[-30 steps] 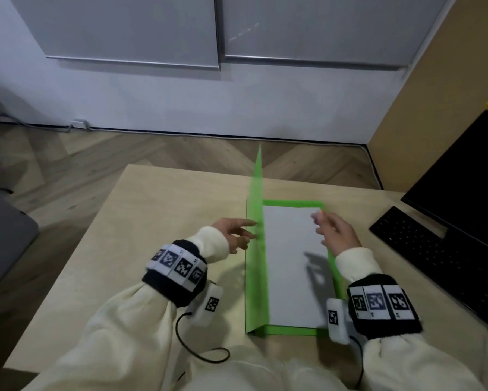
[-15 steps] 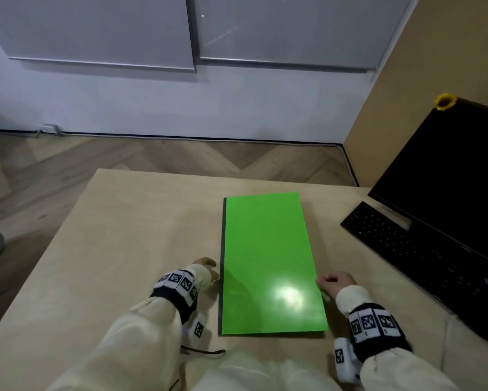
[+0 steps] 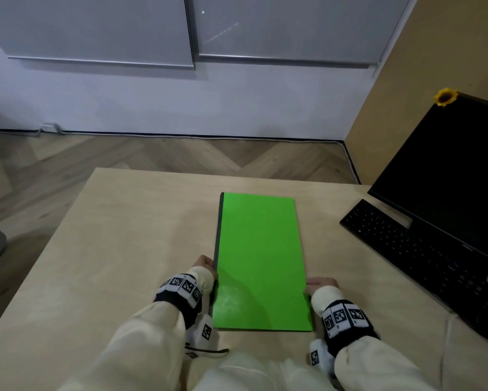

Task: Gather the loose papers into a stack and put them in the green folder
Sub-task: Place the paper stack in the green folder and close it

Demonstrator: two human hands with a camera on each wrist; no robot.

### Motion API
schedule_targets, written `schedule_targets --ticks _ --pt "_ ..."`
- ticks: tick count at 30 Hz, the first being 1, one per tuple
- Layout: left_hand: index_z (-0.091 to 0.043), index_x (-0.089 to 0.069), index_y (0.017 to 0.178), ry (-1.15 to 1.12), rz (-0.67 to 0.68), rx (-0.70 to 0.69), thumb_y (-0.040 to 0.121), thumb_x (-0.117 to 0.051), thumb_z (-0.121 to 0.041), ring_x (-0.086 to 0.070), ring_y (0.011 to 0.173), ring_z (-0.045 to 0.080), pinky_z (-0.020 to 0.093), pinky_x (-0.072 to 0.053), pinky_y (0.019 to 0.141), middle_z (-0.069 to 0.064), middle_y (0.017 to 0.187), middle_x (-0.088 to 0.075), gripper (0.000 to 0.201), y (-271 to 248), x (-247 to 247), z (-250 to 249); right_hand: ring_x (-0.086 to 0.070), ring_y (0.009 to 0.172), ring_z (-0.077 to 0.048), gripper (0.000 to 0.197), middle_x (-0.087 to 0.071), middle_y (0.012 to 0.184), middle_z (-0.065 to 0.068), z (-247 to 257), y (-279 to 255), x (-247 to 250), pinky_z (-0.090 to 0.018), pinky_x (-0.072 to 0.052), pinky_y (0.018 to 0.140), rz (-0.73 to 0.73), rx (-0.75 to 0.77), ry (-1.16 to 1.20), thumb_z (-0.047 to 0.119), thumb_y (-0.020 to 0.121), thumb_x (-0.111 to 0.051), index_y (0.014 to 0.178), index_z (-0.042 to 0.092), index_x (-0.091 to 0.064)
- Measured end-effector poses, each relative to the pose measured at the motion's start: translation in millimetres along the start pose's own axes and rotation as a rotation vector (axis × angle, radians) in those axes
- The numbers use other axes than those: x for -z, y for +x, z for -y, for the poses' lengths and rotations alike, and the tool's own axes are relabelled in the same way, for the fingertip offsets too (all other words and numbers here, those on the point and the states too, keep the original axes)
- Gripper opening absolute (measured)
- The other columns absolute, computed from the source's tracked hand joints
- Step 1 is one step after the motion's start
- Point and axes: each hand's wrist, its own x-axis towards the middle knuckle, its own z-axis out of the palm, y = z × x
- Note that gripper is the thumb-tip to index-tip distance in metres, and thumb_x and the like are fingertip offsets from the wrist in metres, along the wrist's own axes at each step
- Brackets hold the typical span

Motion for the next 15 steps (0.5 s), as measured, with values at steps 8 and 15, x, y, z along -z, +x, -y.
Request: schedule_targets --ticks 8,15 --pt "0.0 -0.057 0.096 -0.024 0.008 0.104 0.079 -0.058 0.009 -0.044 0.087 0.02 0.036 -0.046 0.085 0.01 0.088 -0.051 0.019 28.0 61.5 27.6 -0.07 0.092 -0.029 0.027 -0.074 0.106 -0.011 20.0 -14.8 -60.3 -0.028 -0.054 0.087 0.041 0.1 -0.078 0.005 0.083 -0.056 0.1 0.012 -0.075" --pt "-0.02 -0.041 0.062 0.074 -0.001 0.086 0.073 -0.064 0.006 -0.047 0.083 0.019 0.028 -0.045 0.074 -0.002 0.068 -0.045 0.036 25.0 70.7 30.4 -0.067 0.1 -0.029 0.033 -0.071 0.114 -0.011 23.9 -26.0 -64.5 -0.028 -0.051 0.092 0.0 0.108 -0.093 -0.001 0.086 -0.051 0.108 0.011 -0.071"
